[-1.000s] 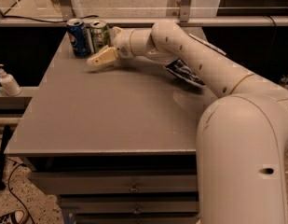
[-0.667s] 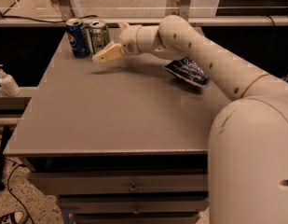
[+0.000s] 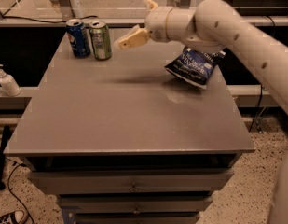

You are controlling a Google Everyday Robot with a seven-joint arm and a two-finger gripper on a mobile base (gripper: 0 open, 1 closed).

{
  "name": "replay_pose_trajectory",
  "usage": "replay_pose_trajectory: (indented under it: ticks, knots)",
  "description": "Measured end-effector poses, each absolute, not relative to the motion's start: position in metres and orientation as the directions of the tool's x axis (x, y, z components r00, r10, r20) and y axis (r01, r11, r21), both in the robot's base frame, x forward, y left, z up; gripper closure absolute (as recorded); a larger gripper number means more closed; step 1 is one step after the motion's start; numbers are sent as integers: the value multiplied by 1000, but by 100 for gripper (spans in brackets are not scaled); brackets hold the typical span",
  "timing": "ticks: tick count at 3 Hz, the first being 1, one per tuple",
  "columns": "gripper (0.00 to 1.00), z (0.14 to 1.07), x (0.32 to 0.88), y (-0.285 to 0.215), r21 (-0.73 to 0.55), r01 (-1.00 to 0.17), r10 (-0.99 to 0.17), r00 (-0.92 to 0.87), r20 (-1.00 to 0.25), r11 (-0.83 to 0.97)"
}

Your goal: Move green can near pepsi can

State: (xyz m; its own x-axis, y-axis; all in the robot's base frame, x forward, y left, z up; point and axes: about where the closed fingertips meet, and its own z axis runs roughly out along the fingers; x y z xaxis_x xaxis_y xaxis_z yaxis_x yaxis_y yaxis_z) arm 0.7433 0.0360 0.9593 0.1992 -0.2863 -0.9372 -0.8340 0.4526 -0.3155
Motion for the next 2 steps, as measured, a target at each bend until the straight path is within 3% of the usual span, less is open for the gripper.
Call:
replay_pose_trajectory:
  ticks: [2]
  knots:
    - [0, 1036, 658, -88, -488, -703, -391, 313, -865, 518]
